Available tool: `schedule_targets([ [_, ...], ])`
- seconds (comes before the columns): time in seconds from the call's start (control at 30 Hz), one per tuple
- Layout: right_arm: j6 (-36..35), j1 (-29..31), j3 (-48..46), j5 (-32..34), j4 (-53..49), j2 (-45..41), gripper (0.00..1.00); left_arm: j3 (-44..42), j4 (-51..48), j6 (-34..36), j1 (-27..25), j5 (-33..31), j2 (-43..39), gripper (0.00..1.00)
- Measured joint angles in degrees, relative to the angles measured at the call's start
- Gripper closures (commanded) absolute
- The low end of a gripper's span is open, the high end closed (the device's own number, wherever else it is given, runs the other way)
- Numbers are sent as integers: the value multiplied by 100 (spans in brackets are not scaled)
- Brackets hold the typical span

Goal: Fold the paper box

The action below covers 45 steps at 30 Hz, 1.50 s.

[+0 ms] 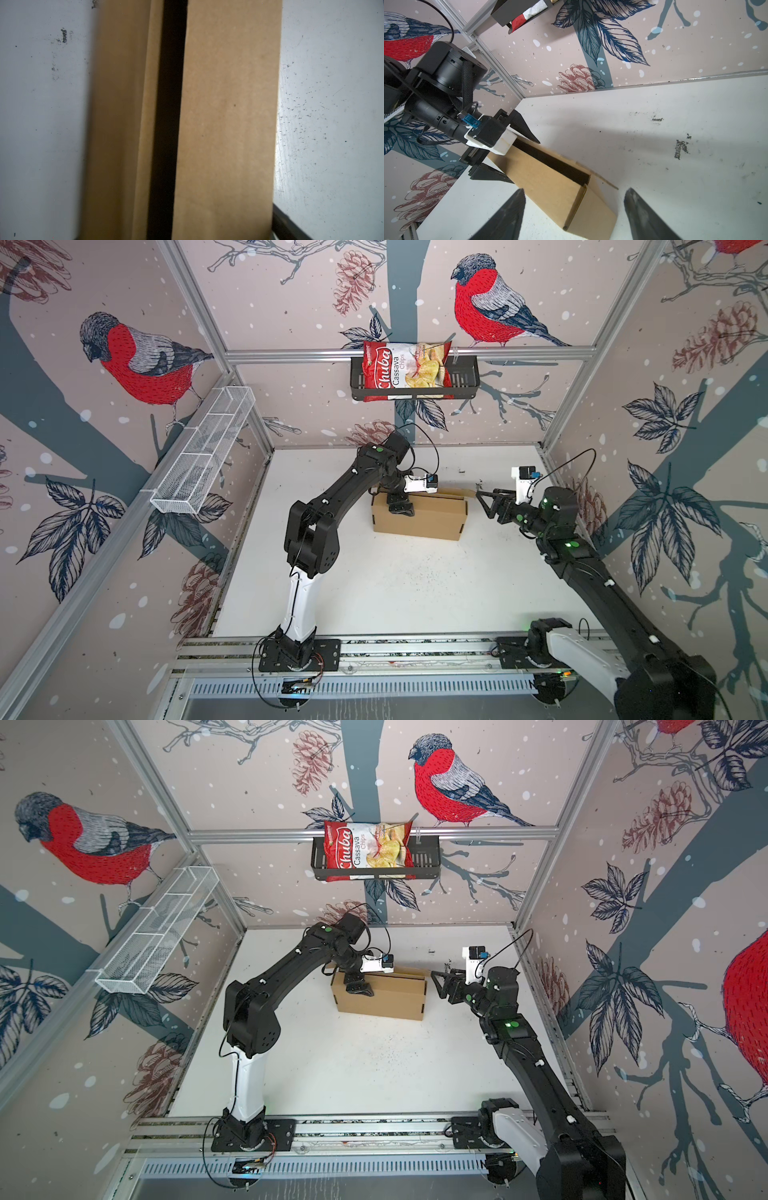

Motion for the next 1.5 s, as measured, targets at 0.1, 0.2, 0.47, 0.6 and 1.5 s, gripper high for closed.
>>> schedule_targets([
  [0.1, -26, 24, 72, 7, -87, 33, 24, -170, 46, -2, -11, -105, -120, 20],
  [0.2, -190, 26, 192, 146, -210, 15, 24, -380, 142, 0, -37, -166, -240, 22],
  [0.47, -348, 59, 164, 323, -319, -7, 23, -538, 345, 44, -42, -208, -302, 31],
  [0.6, -334, 28, 164, 433, -293, 74, 23, -396, 334, 50, -42, -219, -205, 36],
  [1.5, -2763, 732, 627, 1388, -920, 815, 43, -505, 289, 345, -111, -234, -293, 47],
])
